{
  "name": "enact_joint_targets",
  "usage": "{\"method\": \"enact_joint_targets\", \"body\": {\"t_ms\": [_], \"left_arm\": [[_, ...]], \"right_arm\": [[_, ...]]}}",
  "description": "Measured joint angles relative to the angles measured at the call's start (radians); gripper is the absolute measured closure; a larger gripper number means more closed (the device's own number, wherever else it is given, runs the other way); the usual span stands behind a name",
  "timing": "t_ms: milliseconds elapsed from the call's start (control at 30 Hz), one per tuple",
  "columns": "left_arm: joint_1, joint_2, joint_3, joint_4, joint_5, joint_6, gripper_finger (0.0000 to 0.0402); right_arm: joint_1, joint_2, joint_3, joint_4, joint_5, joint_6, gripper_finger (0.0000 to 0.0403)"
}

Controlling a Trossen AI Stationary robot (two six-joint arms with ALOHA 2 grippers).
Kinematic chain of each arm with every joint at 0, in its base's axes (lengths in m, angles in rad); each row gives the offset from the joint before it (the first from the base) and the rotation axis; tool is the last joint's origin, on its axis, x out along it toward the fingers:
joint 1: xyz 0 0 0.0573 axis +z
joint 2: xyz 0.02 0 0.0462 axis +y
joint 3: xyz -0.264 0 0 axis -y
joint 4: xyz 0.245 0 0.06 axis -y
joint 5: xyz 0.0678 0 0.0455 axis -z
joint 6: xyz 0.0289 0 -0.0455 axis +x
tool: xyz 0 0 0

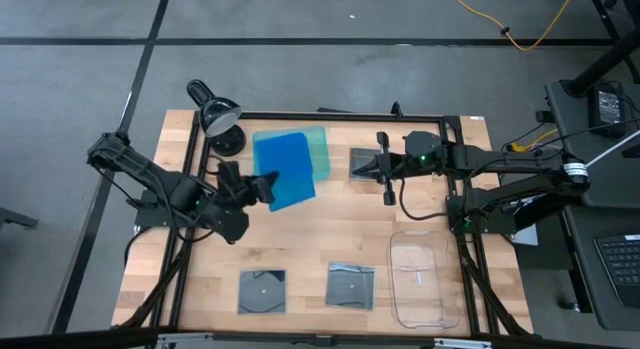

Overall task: Pick & place jewel cases by type
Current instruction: Put the blue CD case into the green bin

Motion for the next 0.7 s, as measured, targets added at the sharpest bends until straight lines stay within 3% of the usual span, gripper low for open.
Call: {"method": "enact_joint_targets", "body": {"t_ms": [300,467,700], "left_arm": [[0.039,0.098,0.0,-0.245,-0.023,-0.324,0.0377],[0.08,0.162,0.0,-0.266,0.012,-0.322,0.0377],[0.131,0.177,0.0,-0.418,0.062,-0.33,0.0377]], "right_arm": [[-0.037,0.0,0.0,-0.003,0.0,-0.033,0.0393],[-0.086,0.0,0.0,-0.003,-0.052,-0.035,0.0393],[-0.126,0.0,0.0,-0.002,-0.087,-0.034,0.0393]]}}
